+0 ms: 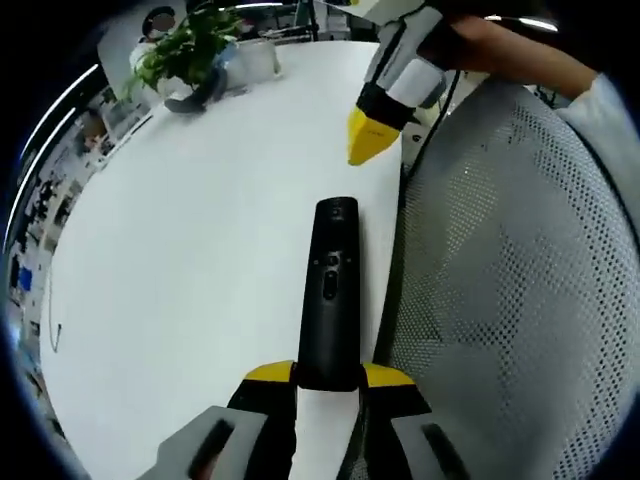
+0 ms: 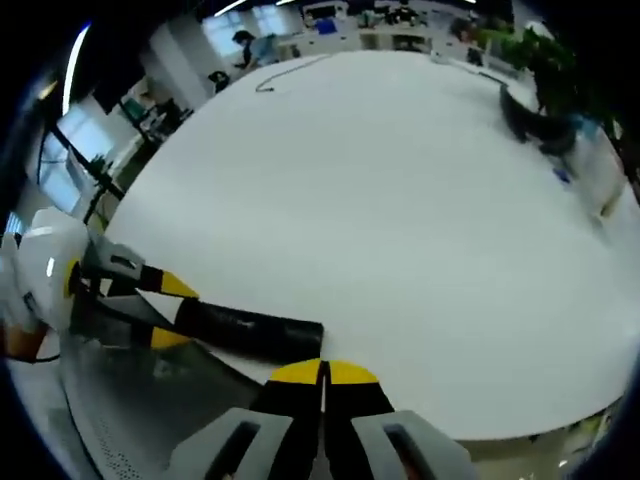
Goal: Press the specified remote control buttons in sequence, fully releasing each button before pressing the next.
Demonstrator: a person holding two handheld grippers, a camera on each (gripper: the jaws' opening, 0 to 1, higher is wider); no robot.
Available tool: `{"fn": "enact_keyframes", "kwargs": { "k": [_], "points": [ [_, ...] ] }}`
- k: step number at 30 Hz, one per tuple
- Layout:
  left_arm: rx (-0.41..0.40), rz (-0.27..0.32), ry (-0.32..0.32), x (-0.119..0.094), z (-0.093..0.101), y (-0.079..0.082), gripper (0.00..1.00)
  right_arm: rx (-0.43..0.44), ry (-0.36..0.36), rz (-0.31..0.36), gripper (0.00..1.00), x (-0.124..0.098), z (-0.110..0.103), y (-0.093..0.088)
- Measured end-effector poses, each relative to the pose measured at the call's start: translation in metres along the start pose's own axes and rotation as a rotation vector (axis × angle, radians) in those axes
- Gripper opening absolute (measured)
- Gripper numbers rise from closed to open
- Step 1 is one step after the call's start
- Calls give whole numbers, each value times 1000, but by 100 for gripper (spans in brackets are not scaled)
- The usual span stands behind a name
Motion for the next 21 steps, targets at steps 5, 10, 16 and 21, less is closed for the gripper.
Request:
{"fn": "enact_keyframes", "kwargs": {
  "k": [5, 10, 16, 21],
  "points": [
    [-82, 92, -28, 7, 2, -10, 22, 77, 97, -18, 0, 11, 1, 15],
    [-96, 153, -5, 10, 5, -17, 22, 131, 153, -21, 0, 22, 7, 22],
    [-90, 196, 3, 11, 6, -23, 23, 234, 210, -26, 0, 36, 18, 11],
    [-102, 254, 17, 13, 7, -27, 23, 302, 228, 31, 0, 31, 23, 12]
  ]
}}
Point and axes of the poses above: the point that each gripper's makers call its tool centre point, and the gripper's own axes: x roughly forward along the fingers, z roughly to its right, y roughly out of its top, the point moved 10 cm from there along -x, roughly backward along the fingers, and after that the axes turned 9 degrees about y, right-handed, at the moved point
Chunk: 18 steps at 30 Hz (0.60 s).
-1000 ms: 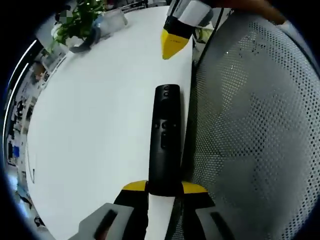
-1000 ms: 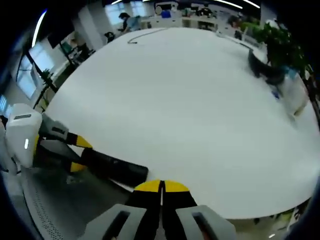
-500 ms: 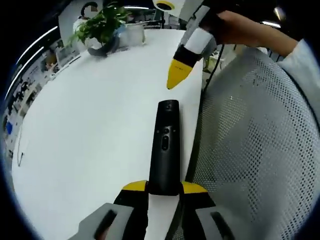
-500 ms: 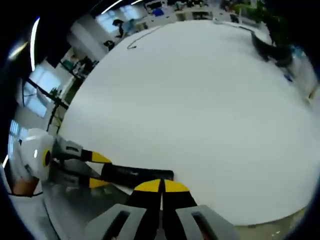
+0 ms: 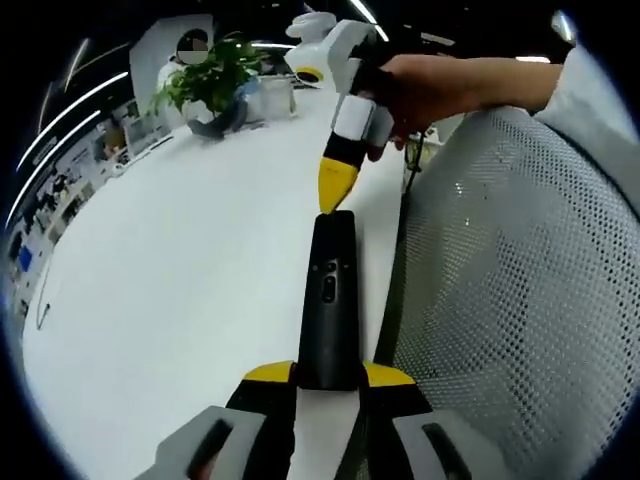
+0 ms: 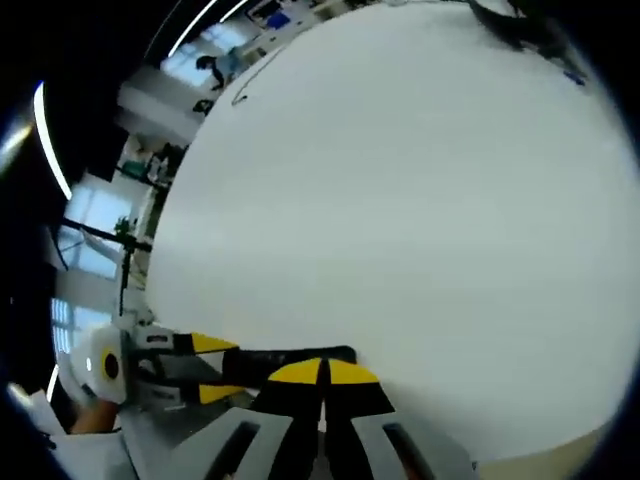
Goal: Press the specified remote control buttons in sequence, fully releasing each button before pressing the next.
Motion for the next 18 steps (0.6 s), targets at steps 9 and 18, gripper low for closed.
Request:
{"fn": "enact_keyframes", "kwargs": {
  "k": [9, 18],
  "points": [
    [-19, 15, 13, 1, 1, 1, 24, -52, -50, -39, 0, 1, -3, -3],
    [-25, 21, 15, 1, 1, 0, 24, -27, -17, -54, 0, 4, -3, -4]
  ]
}}
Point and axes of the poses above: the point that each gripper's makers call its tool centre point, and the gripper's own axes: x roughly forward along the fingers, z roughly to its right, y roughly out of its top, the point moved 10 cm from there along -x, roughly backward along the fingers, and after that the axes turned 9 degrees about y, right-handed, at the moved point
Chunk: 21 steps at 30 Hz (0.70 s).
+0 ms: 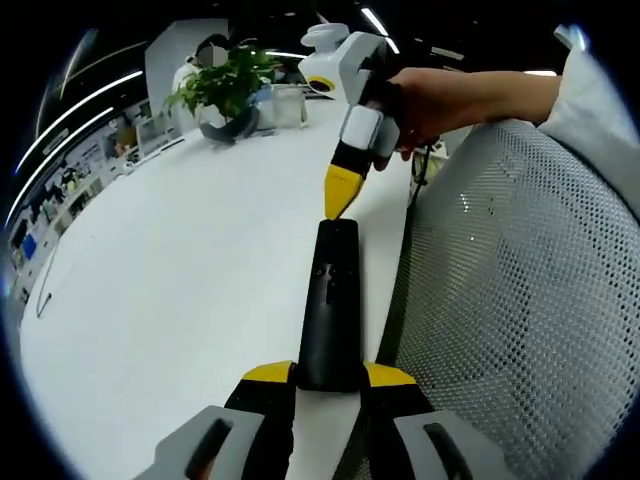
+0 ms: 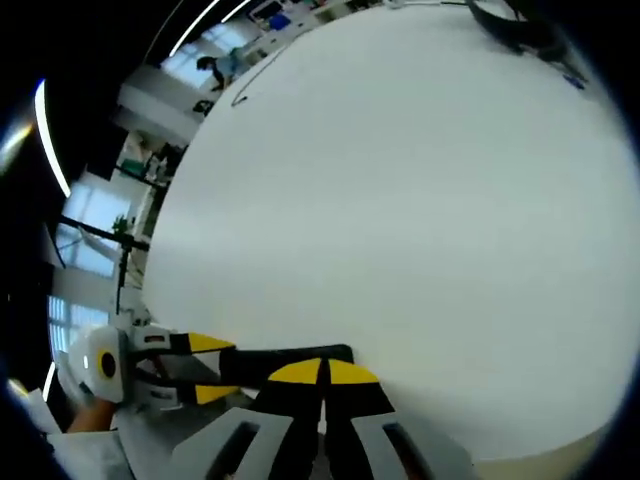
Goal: Press the specified remote control buttons in sequence, fully releasing each button before pressing the next.
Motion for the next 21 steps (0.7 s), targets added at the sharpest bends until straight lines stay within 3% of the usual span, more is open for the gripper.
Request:
{"fn": "enact_keyframes", "kwargs": {
  "k": [11, 21],
  "points": [
    [3, -1, -2, 1, -1, 1, 24, 24, 0, 5, 0, 1, 3, 0],
    [6, 1, -4, 1, -1, 1, 24, -23, -13, -4, 0, 2, 1, 0]
  ]
}}
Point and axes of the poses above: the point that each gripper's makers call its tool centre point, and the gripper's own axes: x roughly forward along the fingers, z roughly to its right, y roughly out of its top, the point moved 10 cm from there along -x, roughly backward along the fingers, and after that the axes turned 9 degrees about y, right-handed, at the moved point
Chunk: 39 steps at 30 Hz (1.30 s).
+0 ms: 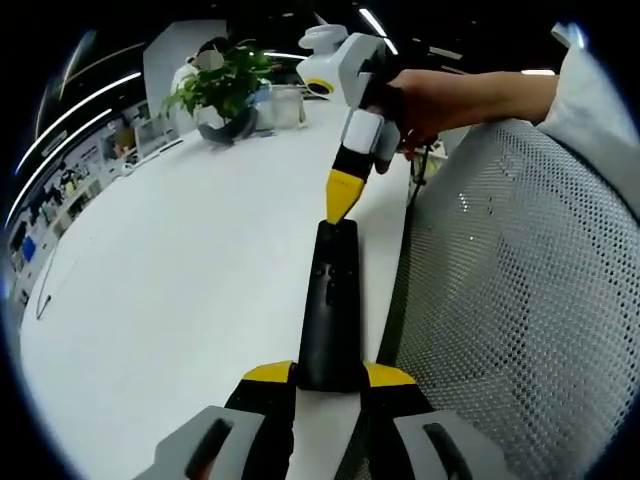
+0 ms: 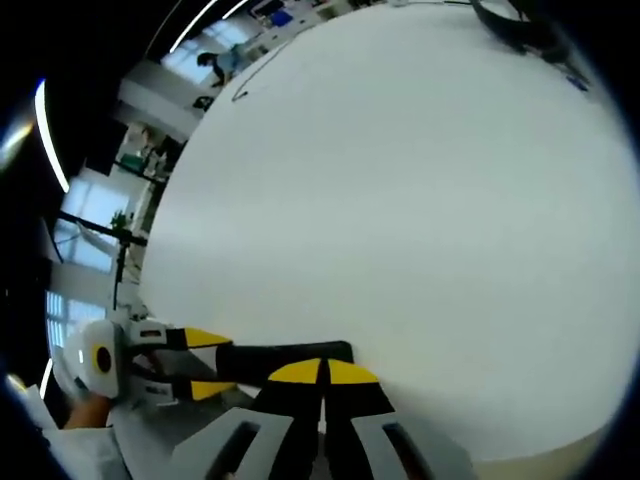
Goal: Press the specified remote control buttons in sequence, fully releasing each button before pressing the next.
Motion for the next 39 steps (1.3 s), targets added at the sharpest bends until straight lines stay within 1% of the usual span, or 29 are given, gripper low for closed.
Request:
{"fn": "enact_keyframes", "kwargs": {
  "k": [12, 21, 27, 36, 39],
  "points": [
    [3, -2, 0, 0, -1, 0, 24, -65, -31, -16, 0, 1, -5, 0],
    [3, -2, 0, 0, 0, 0, 24, -66, -25, -19, 0, 1, -7, -1],
    [5, -1, -1, 0, 0, 0, 24, -89, -27, -37, 0, 4, -10, -2],
    [2, 2, -1, 0, 0, 0, 24, -111, -13, -36, 0, 5, -13, -2],
    [2, 4, -1, 0, 0, 0, 24, -114, -15, -48, 0, 7, -12, -2]
  ]
}}
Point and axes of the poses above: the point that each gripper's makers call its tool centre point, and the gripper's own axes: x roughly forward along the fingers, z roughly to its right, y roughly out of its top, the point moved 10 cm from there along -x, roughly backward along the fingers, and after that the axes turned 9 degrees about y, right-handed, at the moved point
